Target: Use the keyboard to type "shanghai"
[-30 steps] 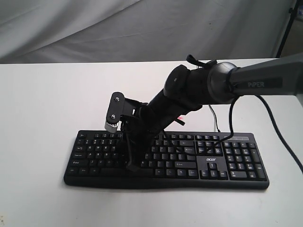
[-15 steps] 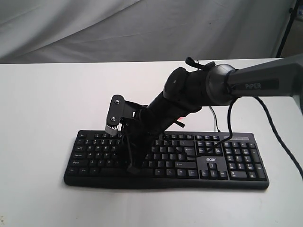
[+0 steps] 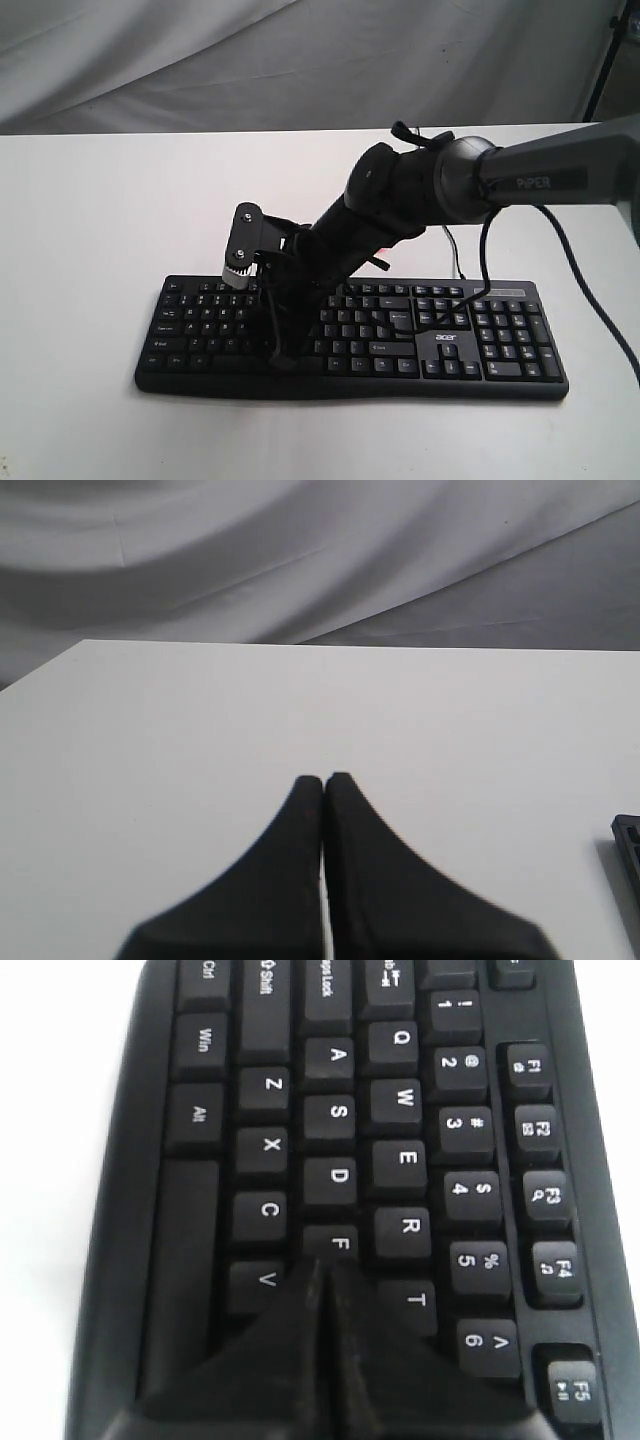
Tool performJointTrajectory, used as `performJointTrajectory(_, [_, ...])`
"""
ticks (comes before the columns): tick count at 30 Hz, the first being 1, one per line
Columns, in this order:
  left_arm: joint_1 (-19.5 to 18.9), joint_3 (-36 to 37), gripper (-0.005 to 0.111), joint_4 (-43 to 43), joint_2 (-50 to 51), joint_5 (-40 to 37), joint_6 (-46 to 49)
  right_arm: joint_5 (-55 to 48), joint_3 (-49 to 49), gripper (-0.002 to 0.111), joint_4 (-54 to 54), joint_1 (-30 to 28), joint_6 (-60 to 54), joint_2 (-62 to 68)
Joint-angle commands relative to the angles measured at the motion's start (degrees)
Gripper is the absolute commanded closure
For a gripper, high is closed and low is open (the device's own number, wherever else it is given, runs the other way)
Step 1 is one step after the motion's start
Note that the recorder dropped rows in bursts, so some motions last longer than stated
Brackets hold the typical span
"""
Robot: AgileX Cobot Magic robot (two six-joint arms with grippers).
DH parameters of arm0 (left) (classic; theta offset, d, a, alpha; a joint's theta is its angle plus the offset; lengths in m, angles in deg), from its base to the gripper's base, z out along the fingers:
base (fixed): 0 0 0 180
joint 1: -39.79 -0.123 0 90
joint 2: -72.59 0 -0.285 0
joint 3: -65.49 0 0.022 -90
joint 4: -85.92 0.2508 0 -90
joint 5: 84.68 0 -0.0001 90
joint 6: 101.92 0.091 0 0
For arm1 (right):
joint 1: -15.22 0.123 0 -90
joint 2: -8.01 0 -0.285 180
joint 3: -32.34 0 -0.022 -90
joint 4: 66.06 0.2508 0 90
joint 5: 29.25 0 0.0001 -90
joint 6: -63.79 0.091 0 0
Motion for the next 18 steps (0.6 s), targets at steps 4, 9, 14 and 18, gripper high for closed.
performJointTrajectory(4, [0.21, 0.29, 0.106, -0.04, -0.29, 0.36, -0.11, -0.34, 0.31, 0.108, -0.86, -0.04, -0.69, 1.20])
performJointTrajectory(9, [0.21, 0.29, 0.106, -0.04, -0.29, 0.36, -0.11, -1.04, 0.31, 0.108, -1.01, -0.04, -0.57, -0.80])
performJointTrajectory(14, [0.21, 0.29, 0.106, -0.04, -0.29, 0.36, -0.11, -1.04, 0.31, 0.108, 0.36, -0.04, -0.44, -3.62])
performJointTrajectory(18, [0.21, 0.29, 0.106, -0.04, -0.29, 0.36, -0.11, -1.04, 0.31, 0.108, 0.74, -0.04, -0.44, -6.02])
